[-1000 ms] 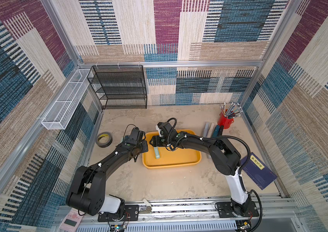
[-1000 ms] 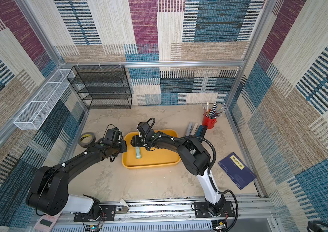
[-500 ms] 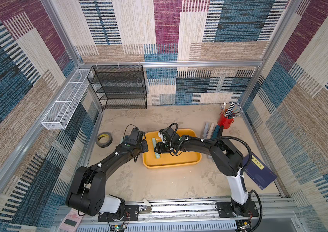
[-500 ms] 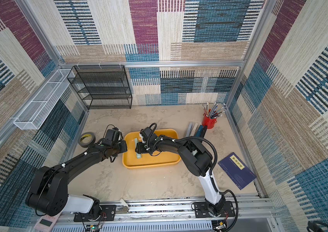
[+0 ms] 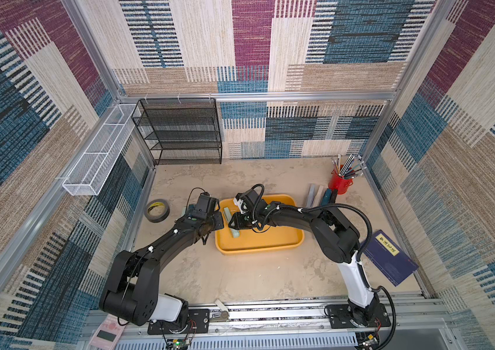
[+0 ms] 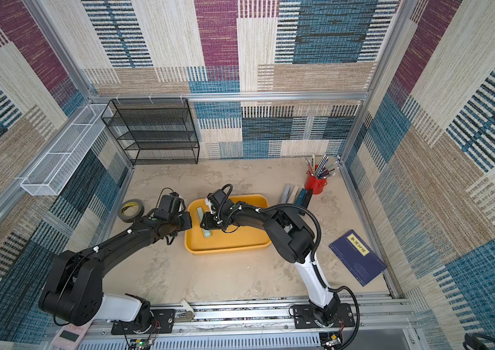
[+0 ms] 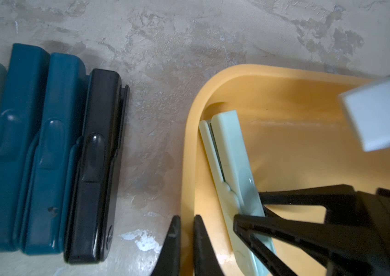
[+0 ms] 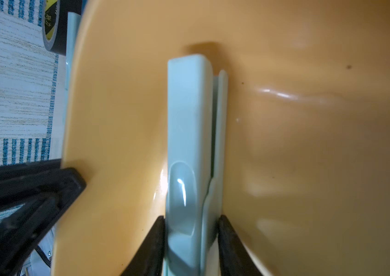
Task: Put the pruning pliers into the storage box
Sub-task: Place the pruning pliers in the storage box.
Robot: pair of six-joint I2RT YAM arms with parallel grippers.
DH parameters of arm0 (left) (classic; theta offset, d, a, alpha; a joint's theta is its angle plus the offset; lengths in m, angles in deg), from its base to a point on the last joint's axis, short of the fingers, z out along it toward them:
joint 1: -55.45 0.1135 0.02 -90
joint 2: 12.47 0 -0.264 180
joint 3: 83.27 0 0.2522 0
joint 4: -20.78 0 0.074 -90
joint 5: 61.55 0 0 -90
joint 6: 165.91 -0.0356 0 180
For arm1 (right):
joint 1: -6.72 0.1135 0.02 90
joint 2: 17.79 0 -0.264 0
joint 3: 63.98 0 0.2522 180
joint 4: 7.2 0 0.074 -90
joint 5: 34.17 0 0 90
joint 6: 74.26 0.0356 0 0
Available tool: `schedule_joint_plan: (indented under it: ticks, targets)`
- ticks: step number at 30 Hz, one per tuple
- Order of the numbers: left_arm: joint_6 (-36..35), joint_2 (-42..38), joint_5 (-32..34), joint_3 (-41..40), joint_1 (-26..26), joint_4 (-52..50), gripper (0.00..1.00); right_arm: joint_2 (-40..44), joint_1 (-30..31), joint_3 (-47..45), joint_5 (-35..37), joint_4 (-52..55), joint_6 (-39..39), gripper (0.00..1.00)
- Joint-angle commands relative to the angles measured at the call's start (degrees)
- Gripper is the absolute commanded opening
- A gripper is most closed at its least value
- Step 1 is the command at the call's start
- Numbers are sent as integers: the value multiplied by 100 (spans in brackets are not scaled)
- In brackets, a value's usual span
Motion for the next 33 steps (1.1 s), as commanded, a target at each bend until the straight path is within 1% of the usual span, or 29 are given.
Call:
schedule_joint_plan:
  ticks: [1, 6, 10, 17, 23, 26, 28, 31, 33]
  targets:
    - [112, -11, -6, -26, -2, 176, 8, -103, 10, 114, -5, -119, 256, 36]
    - [127, -6, -23, -76, -2, 210, 8, -148, 10, 247, 133, -123, 546, 35]
    - [135, -27, -24, -106, -1, 223, 8, -131, 11, 275, 202, -109, 740, 37]
    - [148, -46, -30, -163, -7, 238, 8, 55, 21, 161, 310, -178, 992, 45]
    - [143, -37, -39, -185, -9, 258, 8, 267, 22, 65, 321, -207, 1030, 48]
    - [147, -37, -23, -194, -9, 272, 8, 460, -10, 23, 452, -102, 874, 50]
    - [148, -30, -32, -194, -9, 275, 8, 652, -118, -40, 419, -3, 580, 50]
    - [130, -37, -23, -194, -7, 294, 8, 1195, -419, -478, 552, 35, 96, 50]
    - [106, -42, -6, -166, -6, 282, 8, 1666, -737, -865, 699, 155, -256, 49]
